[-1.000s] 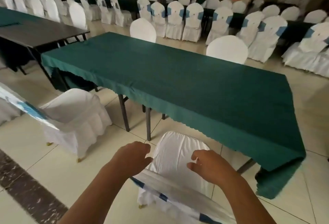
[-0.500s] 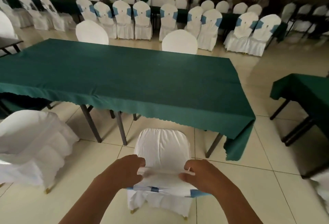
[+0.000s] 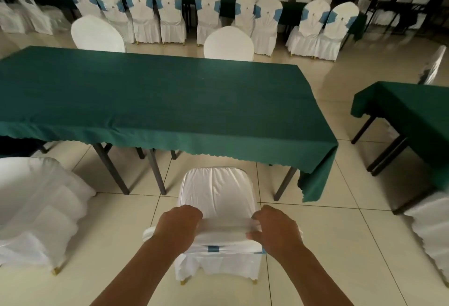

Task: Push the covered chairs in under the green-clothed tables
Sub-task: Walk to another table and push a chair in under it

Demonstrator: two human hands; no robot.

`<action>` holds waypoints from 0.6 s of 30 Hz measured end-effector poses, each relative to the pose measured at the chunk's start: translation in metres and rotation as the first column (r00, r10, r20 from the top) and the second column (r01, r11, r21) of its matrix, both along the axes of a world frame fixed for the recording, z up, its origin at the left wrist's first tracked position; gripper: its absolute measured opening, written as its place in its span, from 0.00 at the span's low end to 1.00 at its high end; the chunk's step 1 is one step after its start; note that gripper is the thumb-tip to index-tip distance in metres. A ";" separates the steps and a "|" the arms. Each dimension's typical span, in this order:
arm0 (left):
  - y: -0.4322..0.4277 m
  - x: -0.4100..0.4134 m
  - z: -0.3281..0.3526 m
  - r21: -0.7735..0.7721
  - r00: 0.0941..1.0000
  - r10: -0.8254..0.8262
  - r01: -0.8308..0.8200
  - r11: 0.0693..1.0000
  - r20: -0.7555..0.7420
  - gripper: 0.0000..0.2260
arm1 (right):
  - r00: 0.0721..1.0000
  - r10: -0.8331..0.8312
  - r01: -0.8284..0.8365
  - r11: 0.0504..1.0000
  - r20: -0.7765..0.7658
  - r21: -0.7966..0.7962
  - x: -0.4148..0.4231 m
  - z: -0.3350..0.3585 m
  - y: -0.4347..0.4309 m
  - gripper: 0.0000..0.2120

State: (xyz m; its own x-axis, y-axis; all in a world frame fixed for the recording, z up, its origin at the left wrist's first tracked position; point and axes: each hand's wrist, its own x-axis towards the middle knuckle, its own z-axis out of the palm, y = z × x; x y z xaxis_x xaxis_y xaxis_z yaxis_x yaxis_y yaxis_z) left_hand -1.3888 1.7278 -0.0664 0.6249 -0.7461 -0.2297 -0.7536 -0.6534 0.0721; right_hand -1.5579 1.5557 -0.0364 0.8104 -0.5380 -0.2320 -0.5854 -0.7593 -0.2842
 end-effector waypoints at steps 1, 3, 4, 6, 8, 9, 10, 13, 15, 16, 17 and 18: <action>-0.003 0.002 -0.001 0.005 1.000 0.013 -0.013 1.000 -0.004 0.13 | 1.000 0.007 -0.007 1.000 -0.013 -0.011 0.005 0.000 -0.002 0.16; -0.009 0.004 0.001 0.015 1.000 0.021 -0.021 1.000 -0.001 0.13 | 0.999 0.011 -0.012 1.000 -0.047 -0.024 0.013 0.000 -0.009 0.15; -0.013 0.005 0.003 0.018 1.000 0.019 -0.019 1.000 0.005 0.13 | 0.999 0.010 -0.011 1.000 -0.052 -0.028 0.016 0.000 -0.012 0.15; -0.023 0.007 0.005 0.014 0.999 0.013 -0.013 1.000 0.031 0.14 | 0.999 0.009 -0.010 0.999 -0.034 -0.050 0.022 -0.002 -0.023 0.14; -0.036 0.007 0.007 0.000 0.999 0.016 -0.016 1.000 0.037 0.13 | 1.000 0.006 -0.008 0.996 -0.026 -0.084 0.028 -0.002 -0.036 0.12; -0.043 0.008 0.008 -0.013 0.999 0.019 -0.019 1.000 0.037 0.12 | 1.000 0.000 -0.002 0.995 -0.018 -0.102 0.032 -0.001 -0.043 0.11; -0.050 0.007 0.009 -0.020 0.999 0.020 -0.020 1.000 0.032 0.11 | 1.000 -0.001 -0.001 0.993 -0.018 -0.115 0.035 -0.001 -0.051 0.10; -0.073 0.010 0.009 -0.049 1.000 0.022 -0.022 0.999 0.007 0.09 | 0.999 0.012 -0.017 0.989 -0.037 -0.144 0.044 -0.004 -0.073 0.08; -0.085 0.020 0.007 -0.067 0.999 0.043 -0.042 0.997 0.008 0.10 | 0.999 0.019 -0.025 0.987 -0.040 -0.160 0.054 -0.006 -0.085 0.08; -0.092 0.029 0.006 -0.079 0.998 0.055 -0.054 0.995 0.015 0.10 | 0.999 0.017 -0.022 0.986 -0.031 -0.163 0.063 -0.006 -0.092 0.08; -0.098 0.037 0.006 -0.087 0.998 0.063 -0.061 0.994 0.025 0.10 | 1.000 0.012 -0.016 0.987 -0.025 -0.159 0.071 -0.005 -0.096 0.09; -0.103 0.048 0.005 -0.091 0.997 0.064 -0.061 0.994 0.038 0.09 | 1.000 0.007 -0.010 0.988 -0.020 -0.157 0.082 -0.004 -0.100 0.10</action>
State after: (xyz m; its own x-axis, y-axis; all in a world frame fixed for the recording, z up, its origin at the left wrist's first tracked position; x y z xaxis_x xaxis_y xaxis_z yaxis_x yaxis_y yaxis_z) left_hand -1.3407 1.6245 -0.0613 0.6784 -0.7218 -0.1368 -0.7150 -0.6915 0.1031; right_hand -1.4756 1.4554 -0.0408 0.8115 -0.5618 -0.1609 -0.5827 -0.7988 -0.1498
